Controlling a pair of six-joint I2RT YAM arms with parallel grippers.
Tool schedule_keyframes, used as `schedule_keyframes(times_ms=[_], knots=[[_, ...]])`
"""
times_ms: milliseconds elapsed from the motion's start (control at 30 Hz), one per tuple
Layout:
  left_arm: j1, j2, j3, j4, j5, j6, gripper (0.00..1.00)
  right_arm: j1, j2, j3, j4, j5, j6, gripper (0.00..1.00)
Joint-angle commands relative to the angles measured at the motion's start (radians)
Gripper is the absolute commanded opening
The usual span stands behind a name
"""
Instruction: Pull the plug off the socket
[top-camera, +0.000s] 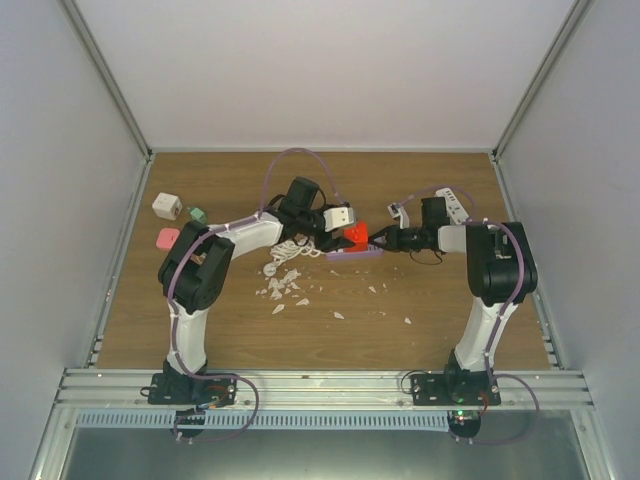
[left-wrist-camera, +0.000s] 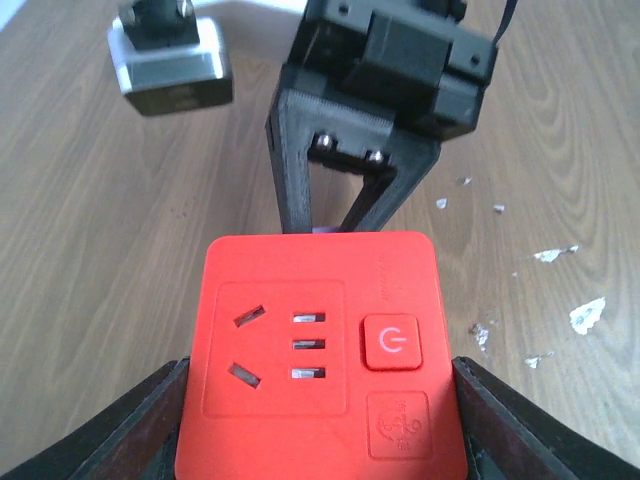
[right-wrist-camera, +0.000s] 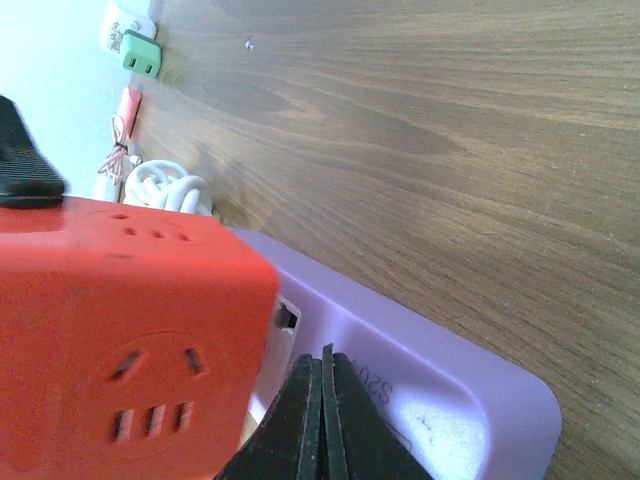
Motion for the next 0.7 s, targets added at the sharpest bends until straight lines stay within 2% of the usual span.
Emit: schedule_keyframes(times_ms=[0, 167, 367, 667], knots=[[-0.015, -0.077, 0.039, 0.041, 0.142, -0.021, 0.3, -0.005, 0.044, -0.028, -0.09, 0.172, -0.029, 0.01], [-0.002, -0.041, 0.085, 0.005, 0.155, -0.082, 0.3, -0.005, 0.035, -0.033, -0.087, 0.173, -0.034, 0.01], [0.006, -0.062, 0.088, -0.03, 0.175, -0.051, 0.29, -0.004, 0.019, -0.035, -0.086, 0.175, -0.043, 0.01], [0.065, -0.103, 0.152, -0.265, 0.166, 0.012, 0.3, -0.004, -0.039, -0.036, -0.079, 0.139, -0.075, 0.06]])
